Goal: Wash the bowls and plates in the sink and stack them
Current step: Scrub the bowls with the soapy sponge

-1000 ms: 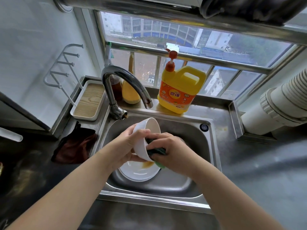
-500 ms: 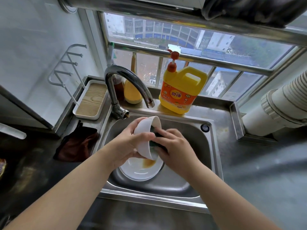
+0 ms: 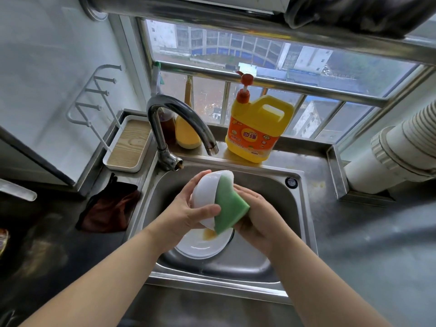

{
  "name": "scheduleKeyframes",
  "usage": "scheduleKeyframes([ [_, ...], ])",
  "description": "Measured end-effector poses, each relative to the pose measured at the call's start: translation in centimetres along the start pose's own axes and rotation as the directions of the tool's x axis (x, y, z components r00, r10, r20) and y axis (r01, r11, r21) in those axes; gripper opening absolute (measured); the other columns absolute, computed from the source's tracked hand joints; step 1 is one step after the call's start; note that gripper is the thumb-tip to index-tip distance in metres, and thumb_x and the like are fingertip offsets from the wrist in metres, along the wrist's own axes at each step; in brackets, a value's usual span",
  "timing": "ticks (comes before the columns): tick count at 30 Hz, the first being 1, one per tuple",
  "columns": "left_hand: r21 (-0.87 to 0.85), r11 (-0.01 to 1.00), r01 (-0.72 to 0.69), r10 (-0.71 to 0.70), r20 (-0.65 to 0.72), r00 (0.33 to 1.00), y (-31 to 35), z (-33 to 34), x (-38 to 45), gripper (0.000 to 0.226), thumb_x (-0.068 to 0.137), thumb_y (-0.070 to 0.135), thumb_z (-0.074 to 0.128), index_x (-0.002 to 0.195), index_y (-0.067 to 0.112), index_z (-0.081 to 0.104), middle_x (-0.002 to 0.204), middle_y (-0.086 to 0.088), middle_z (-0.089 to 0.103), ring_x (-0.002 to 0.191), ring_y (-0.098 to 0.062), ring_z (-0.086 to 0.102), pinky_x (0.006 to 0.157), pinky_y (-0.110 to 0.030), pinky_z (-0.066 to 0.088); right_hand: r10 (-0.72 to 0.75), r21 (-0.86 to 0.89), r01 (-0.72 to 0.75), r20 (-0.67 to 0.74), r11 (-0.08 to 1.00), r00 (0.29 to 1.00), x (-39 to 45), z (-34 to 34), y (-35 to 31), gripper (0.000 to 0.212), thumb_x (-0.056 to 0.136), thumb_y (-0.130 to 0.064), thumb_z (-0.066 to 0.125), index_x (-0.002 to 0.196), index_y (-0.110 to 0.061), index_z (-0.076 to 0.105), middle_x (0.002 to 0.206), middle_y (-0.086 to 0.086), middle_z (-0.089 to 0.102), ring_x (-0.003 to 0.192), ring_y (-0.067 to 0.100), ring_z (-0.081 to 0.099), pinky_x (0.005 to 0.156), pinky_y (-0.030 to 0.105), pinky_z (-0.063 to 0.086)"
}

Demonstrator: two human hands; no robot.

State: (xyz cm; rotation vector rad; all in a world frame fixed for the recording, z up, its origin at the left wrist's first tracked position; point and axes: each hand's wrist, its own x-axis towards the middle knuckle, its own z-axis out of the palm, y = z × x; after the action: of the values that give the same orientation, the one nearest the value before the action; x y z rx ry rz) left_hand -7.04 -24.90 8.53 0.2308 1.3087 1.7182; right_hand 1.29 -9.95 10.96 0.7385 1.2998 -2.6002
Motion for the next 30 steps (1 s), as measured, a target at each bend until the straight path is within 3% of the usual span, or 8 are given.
scheduleKeyframes([
  [3, -0.010, 1.000, -0.017, 0.016, -0.029, 0.999, 0.2, 0.0, 0.2, 0.103, 0.037, 0.039, 0.096, 0.130, 0.040, 0.051, 0.125, -0.016, 0.058, 0.103, -0.033, 0.065, 0.068, -0.040, 0.057, -0.052, -0.112, 0.060, 0.067, 0.992, 0.996, -0.3, 0.2, 0.3, 0.029, 0.083, -0.017, 0.059, 0.109, -0.007, 0.068, 0.092, 0.010, 0.071, 0.078, 0.017, 0.067, 0.071, 0.027, 0.057],
  [7, 0.081, 0.996, -0.022, 0.031, -0.110, 0.993, 0.9, 0.0, 0.4, 0.092, 0.042, 0.036, 0.090, 0.126, 0.044, 0.053, 0.119, -0.014, 0.060, 0.104, -0.037, 0.064, 0.074, -0.047, 0.058, -0.117, -0.499, 0.176, 0.147, 0.849, 0.982, -0.2, -0.7, 1.2, 0.023, 0.089, -0.002, 0.060, 0.109, -0.009, 0.068, 0.103, 0.000, 0.069, 0.094, 0.014, 0.064, 0.091, 0.029, 0.052],
  [9, 0.107, 0.994, -0.010, 0.024, -0.137, 0.990, 0.9, -0.1, 0.4, 0.085, 0.046, 0.036, 0.084, 0.126, 0.044, 0.053, 0.118, -0.012, 0.060, 0.105, -0.036, 0.064, 0.074, -0.047, 0.058, -0.172, -0.732, 0.287, 0.231, 0.618, 0.958, 0.0, -1.3, 1.0, 0.027, 0.088, -0.001, 0.062, 0.112, -0.010, 0.069, 0.115, -0.008, 0.065, 0.102, 0.010, 0.061, 0.097, 0.027, 0.048],
  [11, 0.098, 0.995, 0.017, -0.003, -0.138, 0.990, 0.6, 0.0, 0.5, 0.083, 0.049, 0.038, 0.082, 0.127, 0.042, 0.052, 0.120, -0.012, 0.058, 0.105, -0.035, 0.063, 0.071, -0.045, 0.058, -0.215, -0.893, 0.393, 0.349, 0.218, 0.912, 0.6, -2.2, 1.0, 0.030, 0.085, -0.009, 0.064, 0.113, -0.019, 0.070, 0.126, -0.010, 0.061, 0.107, 0.014, 0.057, 0.099, 0.027, 0.043],
  [13, 0.049, 0.998, 0.045, -0.038, -0.134, 0.990, 0.3, -0.1, 0.6, 0.080, 0.052, 0.039, 0.081, 0.127, 0.038, 0.053, 0.122, -0.012, 0.058, 0.106, -0.034, 0.063, 0.071, -0.045, 0.057, -0.231, -0.944, 0.327, 0.327, -0.040, 0.916, 1.0, -3.0, 1.0, 0.033, 0.083, -0.018, 0.066, 0.115, -0.029, 0.069, 0.133, -0.009, 0.057, 0.106, 0.021, 0.052, 0.099, 0.030, 0.038],
  [17, -0.076, 0.990, 0.123, -0.136, -0.202, 0.970, 0.3, -1.1, 0.7, 0.081, 0.051, 0.048, 0.076, 0.127, 0.033, 0.052, 0.127, -0.012, 0.056, 0.111, -0.034, 0.060, 0.071, -0.044, 0.057, -0.386, -0.978, 0.195, 0.210, -0.078, 0.898, 0.3, -4.9, 0.1, 0.047, 0.078, -0.021, 0.067, 0.123, -0.033, 0.062, 0.123, -0.008, 0.064, 0.102, 0.020, 0.056, 0.091, 0.024, 0.039],
  [23, -0.132, 0.957, 0.258, -0.282, -0.220, 0.934, -0.2, -1.7, 1.2, 0.088, 0.044, 0.061, 0.069, 0.121, 0.021, 0.055, 0.103, -0.012, 0.067, 0.090, -0.025, 0.066, 0.080, -0.038, 0.052, 0.026, -0.980, 0.174, 0.173, -0.094, 0.985, -1.3, -4.0, 0.1, 0.086, 0.081, -0.027, 0.064, 0.137, -0.059, 0.008, 0.121, -0.004, 0.060, 0.098, 0.017, 0.060, 0.088, 0.034, 0.053],
  [30, 0.001, 0.952, 0.307, -0.302, -0.185, 0.935, -2.0, -2.8, 1.3, 0.085, 0.050, 0.068, 0.062, 0.121, 0.021, 0.057, 0.103, -0.010, 0.070, 0.094, -0.023, 0.065, 0.092, -0.041, 0.043, -0.067, -0.983, 0.180, 0.178, 0.032, 0.982, -0.2, -3.7, 1.7, 0.048, 0.070, -0.031, 0.064, 0.118, -0.035, 0.055, 0.097, -0.009, 0.068, 0.089, 0.012, 0.062, 0.083, 0.033, 0.052],
])
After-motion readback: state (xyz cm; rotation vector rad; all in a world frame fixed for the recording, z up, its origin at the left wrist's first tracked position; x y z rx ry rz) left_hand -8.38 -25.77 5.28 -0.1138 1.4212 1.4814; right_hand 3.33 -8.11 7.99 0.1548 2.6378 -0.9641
